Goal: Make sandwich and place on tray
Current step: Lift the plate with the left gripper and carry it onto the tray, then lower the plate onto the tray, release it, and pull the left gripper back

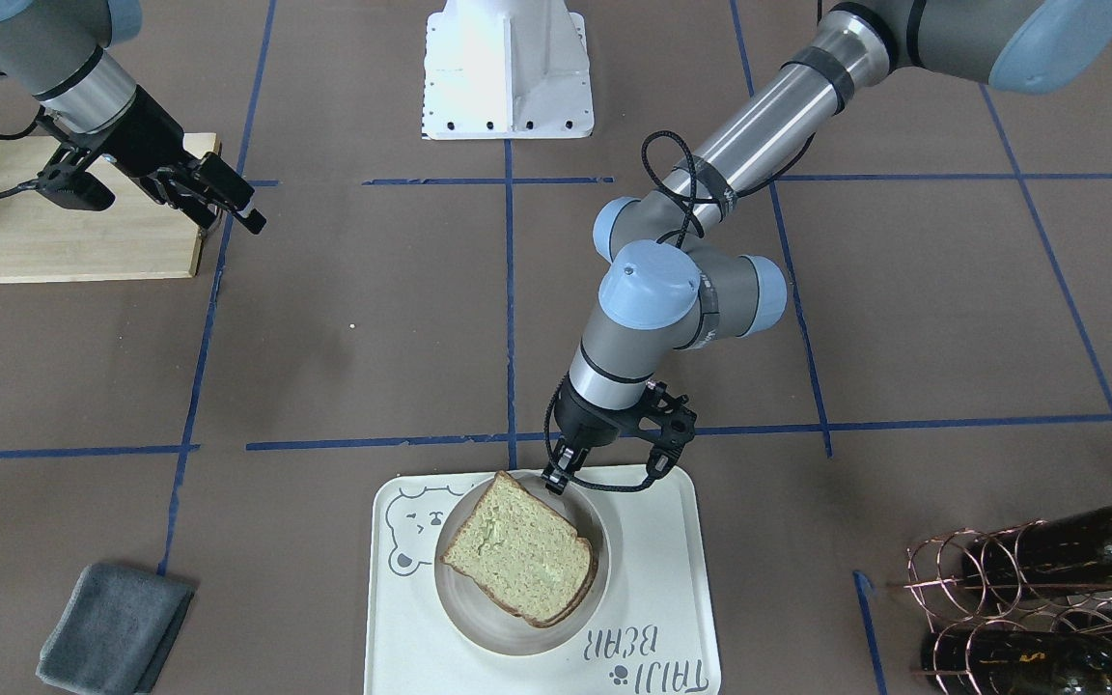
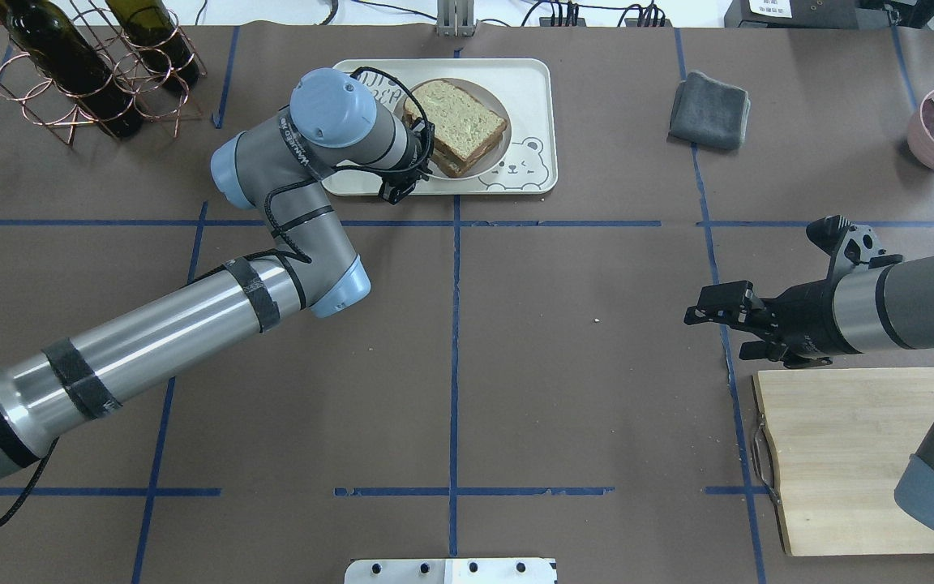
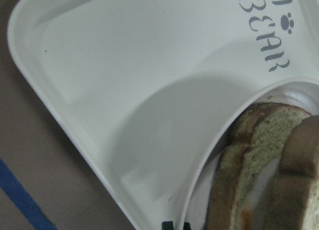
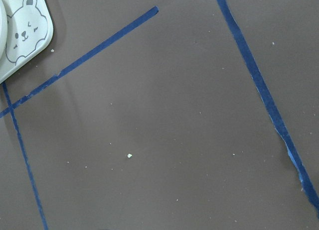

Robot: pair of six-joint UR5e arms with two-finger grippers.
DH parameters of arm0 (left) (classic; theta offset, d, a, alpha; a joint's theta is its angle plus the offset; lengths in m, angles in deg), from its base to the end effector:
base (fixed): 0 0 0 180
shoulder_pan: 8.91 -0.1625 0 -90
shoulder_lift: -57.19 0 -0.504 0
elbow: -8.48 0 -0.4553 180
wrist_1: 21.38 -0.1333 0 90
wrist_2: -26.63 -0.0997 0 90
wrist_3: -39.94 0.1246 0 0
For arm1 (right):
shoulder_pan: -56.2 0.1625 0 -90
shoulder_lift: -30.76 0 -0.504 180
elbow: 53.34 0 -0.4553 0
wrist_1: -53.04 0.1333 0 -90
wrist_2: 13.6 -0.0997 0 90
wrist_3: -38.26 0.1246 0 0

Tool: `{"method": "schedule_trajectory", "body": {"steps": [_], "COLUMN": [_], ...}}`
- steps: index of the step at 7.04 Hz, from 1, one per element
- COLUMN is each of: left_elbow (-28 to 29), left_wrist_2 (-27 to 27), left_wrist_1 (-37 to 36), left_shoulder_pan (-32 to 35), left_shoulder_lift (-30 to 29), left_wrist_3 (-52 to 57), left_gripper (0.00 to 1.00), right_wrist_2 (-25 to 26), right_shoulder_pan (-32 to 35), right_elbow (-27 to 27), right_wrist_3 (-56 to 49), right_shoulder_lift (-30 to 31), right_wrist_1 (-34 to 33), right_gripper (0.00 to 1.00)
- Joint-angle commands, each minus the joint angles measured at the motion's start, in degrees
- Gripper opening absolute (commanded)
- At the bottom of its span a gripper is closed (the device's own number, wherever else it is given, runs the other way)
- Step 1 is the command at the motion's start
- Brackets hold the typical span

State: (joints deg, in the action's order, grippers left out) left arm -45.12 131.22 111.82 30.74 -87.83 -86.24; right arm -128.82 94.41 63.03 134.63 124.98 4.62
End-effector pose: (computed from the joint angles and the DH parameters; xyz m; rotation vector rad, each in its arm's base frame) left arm 0.7032 -0.7152 0.2751 -0.2073 1.1368 -1.0456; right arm -0.3667 -0.3907 0.4540 -0.0790 -1.1672 0.4438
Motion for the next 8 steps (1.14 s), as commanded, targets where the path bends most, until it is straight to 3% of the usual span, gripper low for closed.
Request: {"method": "schedule_trajectory", "body": {"steps": [1, 2, 6, 7, 8], "left_elbow": [0.7, 0.7, -0.4, -2.5, -9.3], "left_wrist_2": [0.0, 0.0, 0.2, 0.5, 2.9], "left_wrist_1": [0.8, 0.7, 0.3, 0.2, 0.2], "left_shoulder_pan": [0.1, 0.2, 1.6, 2.6, 3.0], "left_shoulder_lift": [-0.1, -0.1, 0.3, 1.2, 6.3], "left_wrist_3": [1.7, 5.6, 10.3, 10.9, 13.5], "left_gripper": [0.03, 0.21, 0.23, 0.23, 0.23], "right_wrist_2": [0.0, 0.1, 0.1, 0.0, -1.0], "right_shoulder_pan": [0.0, -0.1, -0.1, -0.1, 0.0], "right_elbow": [0.0, 0.0, 0.5, 0.4, 0.3], "right_wrist_3": [0.1, 0.1, 0.5, 0.4, 0.1], "right_shoulder_lift": [-0.1, -0.1, -0.4, -0.5, -0.4], "right_wrist_1": [0.0, -0.1, 0.0, -0.1, -0.1], "right_gripper": [1.00, 1.00, 1.00, 1.00, 1.00]}}
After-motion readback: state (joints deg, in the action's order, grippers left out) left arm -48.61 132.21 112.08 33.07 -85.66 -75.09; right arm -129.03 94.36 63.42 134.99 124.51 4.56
